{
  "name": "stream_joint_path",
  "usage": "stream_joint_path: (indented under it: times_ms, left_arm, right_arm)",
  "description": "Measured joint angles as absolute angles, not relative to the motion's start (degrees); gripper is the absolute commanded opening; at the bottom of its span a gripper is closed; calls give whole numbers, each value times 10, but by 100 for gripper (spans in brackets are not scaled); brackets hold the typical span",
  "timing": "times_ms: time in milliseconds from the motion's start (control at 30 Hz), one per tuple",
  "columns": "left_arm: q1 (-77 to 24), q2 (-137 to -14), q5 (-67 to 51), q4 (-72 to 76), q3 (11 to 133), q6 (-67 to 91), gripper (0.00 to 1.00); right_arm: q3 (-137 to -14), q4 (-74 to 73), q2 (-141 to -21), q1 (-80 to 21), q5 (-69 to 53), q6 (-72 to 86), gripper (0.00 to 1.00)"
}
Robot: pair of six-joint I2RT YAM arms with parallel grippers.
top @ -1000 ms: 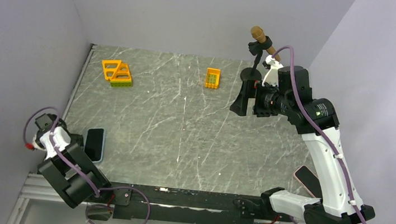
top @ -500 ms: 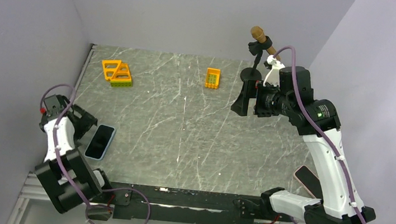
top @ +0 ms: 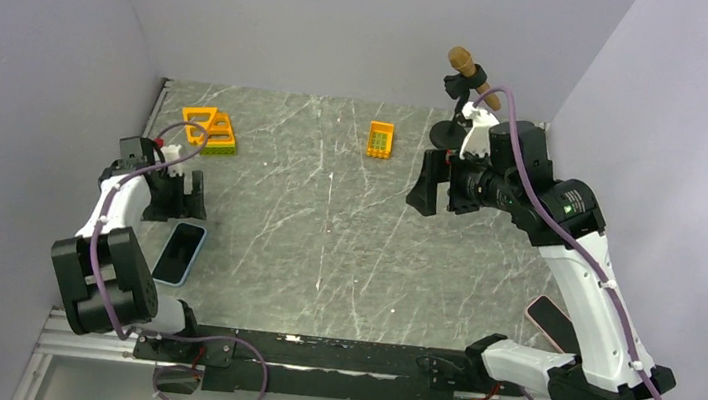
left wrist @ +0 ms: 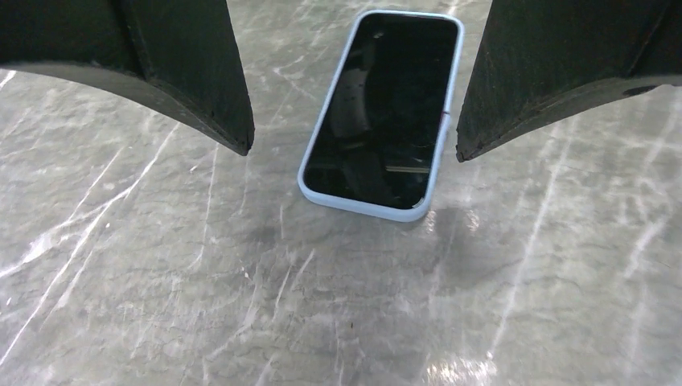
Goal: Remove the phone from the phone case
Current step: Adjust the phone at the corner of the board, then pick up the phone at the center of the board.
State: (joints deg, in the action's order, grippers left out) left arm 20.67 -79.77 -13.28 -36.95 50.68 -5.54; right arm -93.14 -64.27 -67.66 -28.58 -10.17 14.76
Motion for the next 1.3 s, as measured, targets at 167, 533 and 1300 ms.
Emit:
stream_joint_path:
  times_ms: [167, 533, 1300]
  left_arm:
    - [201, -820, -120, -391, 538, -117, 99]
    - [153, -917, -85, -453, 561, -156, 99]
    - [141, -940, 67, -464, 561, -131, 99]
  right_arm:
    - [-932, -643, -671, -293, -87, 136, 100]
    - [-942, -643, -644, -314, -47, 117, 100]
    - [-942, -642, -651, -320, -25, 113, 100]
